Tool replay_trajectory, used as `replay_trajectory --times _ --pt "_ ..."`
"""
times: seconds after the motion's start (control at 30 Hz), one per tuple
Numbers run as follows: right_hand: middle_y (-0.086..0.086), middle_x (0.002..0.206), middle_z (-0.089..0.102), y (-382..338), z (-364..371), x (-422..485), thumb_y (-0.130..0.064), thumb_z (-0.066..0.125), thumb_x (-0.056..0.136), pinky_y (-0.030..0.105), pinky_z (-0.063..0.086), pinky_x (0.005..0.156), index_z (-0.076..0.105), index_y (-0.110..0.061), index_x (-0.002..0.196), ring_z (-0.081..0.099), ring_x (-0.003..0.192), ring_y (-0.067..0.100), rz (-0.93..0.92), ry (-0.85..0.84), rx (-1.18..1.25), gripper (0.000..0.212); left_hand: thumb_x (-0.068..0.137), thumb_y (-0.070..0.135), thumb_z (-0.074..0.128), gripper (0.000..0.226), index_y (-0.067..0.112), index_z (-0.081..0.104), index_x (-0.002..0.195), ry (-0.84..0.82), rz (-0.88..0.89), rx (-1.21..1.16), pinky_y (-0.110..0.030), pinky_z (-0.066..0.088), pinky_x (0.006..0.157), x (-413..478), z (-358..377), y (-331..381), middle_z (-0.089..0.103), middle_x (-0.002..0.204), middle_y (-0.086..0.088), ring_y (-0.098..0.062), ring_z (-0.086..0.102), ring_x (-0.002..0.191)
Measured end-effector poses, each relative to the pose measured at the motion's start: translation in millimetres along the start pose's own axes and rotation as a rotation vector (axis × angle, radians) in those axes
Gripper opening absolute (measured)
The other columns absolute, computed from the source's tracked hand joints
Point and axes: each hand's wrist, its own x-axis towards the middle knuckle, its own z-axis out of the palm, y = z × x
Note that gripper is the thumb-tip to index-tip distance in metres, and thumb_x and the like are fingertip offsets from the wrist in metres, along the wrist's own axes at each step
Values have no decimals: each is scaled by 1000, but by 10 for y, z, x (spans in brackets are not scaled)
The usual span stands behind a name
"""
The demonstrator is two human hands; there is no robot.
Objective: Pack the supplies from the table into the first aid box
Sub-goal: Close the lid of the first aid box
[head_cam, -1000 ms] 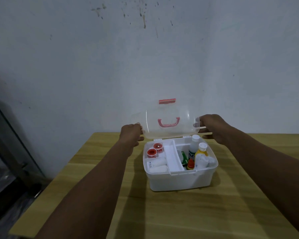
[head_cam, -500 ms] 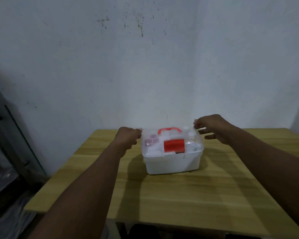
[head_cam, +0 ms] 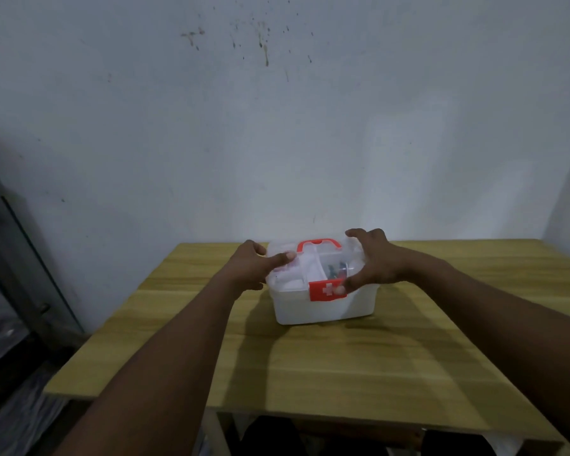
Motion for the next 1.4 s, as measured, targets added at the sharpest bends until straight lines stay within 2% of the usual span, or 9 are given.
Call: replay_trajectory --times 0.27,0.4,0.5,0.63,0.73,0.83,1.07,1.23,1.4 --pt "8 153 17 40 151 12 -54 92 51 47 47 106 10 -27 156 35 138 37 -32 95 -100 136 38 70 83 98 20 50 116 -1 8 -103 -50 58 89 34 6 -59 64 118 -9 -29 66 103" --pt "8 155 15 77 158 10 -53 92 52 47 43 109 10 -26 157 32 141 35 -52 95 -51 136 56 66 83 89 19 48 123 6 20 -113 -50 57 90 37 17 -89 63 121 -10 -29 65 104" --pt "9 161 19 168 151 -33 -62 83 58 49 41 110 13 -24 157 31 144 33 -44 153 244 127 68 78 65 95 18 42 137 0 20 -128 -47 55 91 -14 97 -185 56 133 -8 -29 60 112" --pt "10 144 50 324 314 -124 -76 64 65 51 55 93 40 -22 146 56 123 30 131 259 676 101 55 93 58 115 22 42 143 37 53 -206 -49 52 97 -105 307 -376 54 142 -5 -26 57 120" --pt "2 118 67 334 413 -148 -67 65 77 45 60 81 62 -19 123 65 102 19 115 296 804 66 58 92 58 103 24 54 135 121 122 -186 -46 55 94 -111 375 -393 61 133 0 -21 61 114" --pt "1 109 72 327 409 -104 -52 67 86 39 61 76 66 -16 118 69 95 17 78 413 848 49 67 84 59 85 26 61 129 164 190 -177 -36 55 86 -80 420 -292 67 124 4 -17 63 107" --pt "-1 109 73 469 -49 160 -56 69 81 49 59 88 67 -22 118 70 100 21 11 574 817 50 66 76 62 78 32 59 130 140 283 -260 -48 57 91 251 584 172 68 122 6 -17 66 108" --pt "1 110 73 698 -342 424 -51 69 83 49 58 91 67 -17 121 70 99 21 33 586 782 52 68 77 61 60 41 62 117 72 299 -240 -46 57 91 593 793 392 69 116 11 -15 67 106" --pt "4 112 71 953 -377 729 -45 66 89 48 58 92 65 -14 121 68 100 22 96 544 759 44 70 78 59 81 30 56 135 36 264 -177 -41 57 89 955 1011 424 65 130 2 -18 64 110"
